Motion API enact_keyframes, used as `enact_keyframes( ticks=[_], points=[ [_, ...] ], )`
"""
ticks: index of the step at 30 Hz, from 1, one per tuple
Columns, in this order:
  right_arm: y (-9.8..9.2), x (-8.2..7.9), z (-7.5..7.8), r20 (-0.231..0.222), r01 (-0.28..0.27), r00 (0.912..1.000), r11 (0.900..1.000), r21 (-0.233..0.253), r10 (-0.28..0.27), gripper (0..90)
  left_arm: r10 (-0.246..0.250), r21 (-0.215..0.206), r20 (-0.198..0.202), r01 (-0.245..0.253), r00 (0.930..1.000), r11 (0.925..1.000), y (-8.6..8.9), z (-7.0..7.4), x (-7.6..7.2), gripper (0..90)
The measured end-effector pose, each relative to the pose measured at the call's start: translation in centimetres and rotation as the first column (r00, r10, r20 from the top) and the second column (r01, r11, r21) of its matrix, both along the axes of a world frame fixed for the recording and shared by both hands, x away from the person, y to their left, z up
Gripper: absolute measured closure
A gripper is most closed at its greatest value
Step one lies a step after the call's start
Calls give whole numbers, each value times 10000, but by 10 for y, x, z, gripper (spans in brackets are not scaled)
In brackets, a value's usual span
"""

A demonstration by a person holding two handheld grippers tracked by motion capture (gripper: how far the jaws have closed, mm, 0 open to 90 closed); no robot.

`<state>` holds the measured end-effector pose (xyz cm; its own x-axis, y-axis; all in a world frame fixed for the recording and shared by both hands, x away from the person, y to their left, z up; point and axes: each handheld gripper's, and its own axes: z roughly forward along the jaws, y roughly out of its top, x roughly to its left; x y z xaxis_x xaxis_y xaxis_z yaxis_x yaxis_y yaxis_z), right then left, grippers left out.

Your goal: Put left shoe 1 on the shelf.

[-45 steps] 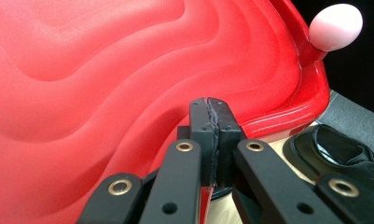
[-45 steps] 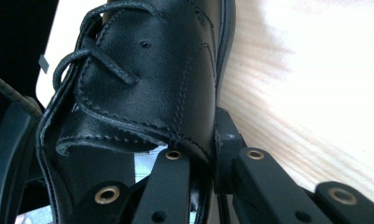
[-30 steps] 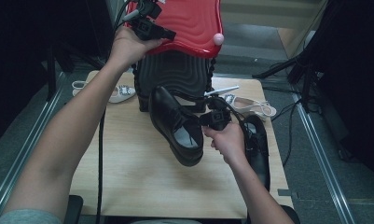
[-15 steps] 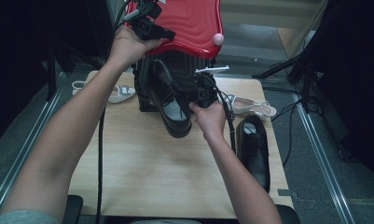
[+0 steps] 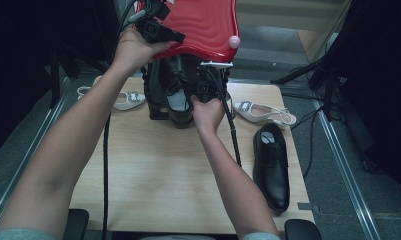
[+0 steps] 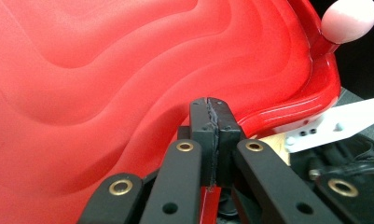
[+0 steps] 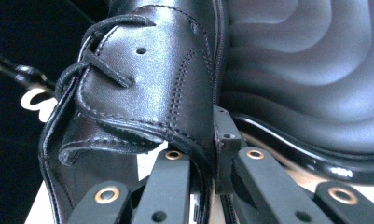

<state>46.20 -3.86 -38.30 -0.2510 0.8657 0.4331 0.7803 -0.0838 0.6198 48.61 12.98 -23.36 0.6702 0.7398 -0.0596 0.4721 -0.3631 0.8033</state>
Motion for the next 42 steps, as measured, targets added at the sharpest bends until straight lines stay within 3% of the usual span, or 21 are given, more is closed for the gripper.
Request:
enact_keyframes(
  ticks=[1, 2, 8, 11, 13, 16, 21, 26, 36, 42],
  points=[
    [1, 1, -1, 281, -49, 9996, 10000, 15, 49, 874, -10, -14, 4, 10, 10000, 10000, 0, 0, 0, 900],
    [3, 2, 0, 139, 142, 9998, 9999, -54, -141, 874, -26, -40, 9, 26, 10000, 10000, 0, 0, 0, 900],
    [10, 7, -4, 399, 603, 9974, 9982, -14, -602, 863, -26, -166, -5, 26, 10000, 9999, 1, -1, 0, 900],
    [10, 7, -6, 489, 397, 9980, 9992, -62, -394, 803, -25, -155, 3, 25, 10000, 9999, 1, -1, 0, 900],
    [10, 7, -6, 322, 233, 9992, 9997, 20, -234, 758, -12, -135, 10, 12, 10000, 9999, 1, -1, 0, 900],
    [12, 7, -8, 363, 163, 9992, 9989, -434, -147, 749, 0, -117, 22, 0, 10000, 9999, 0, -1, 0, 900],
    [10, 7, -8, 108, 33, 9999, 9997, -236, -30, 713, -14, -121, 27, 14, 10000, 9999, 0, -1, 0, 900],
    [7, 5, -9, 198, -220, 9995, 9970, -744, 235, 648, 3, -89, 46, -2, 10000, 10000, 0, -1, 0, 900],
    [4, 1, -10, 65, -520, 9986, 9912, -1220, 532, 558, 32, -46, 61, -32, 10000, 10000, 0, -1, 0, 900],
    [2, -1, -10, -58, -633, 9980, 9906, -1214, 630, 538, 38, -43, 64, -38, 10000, 10000, 0, -1, 0, 900]
  ],
)
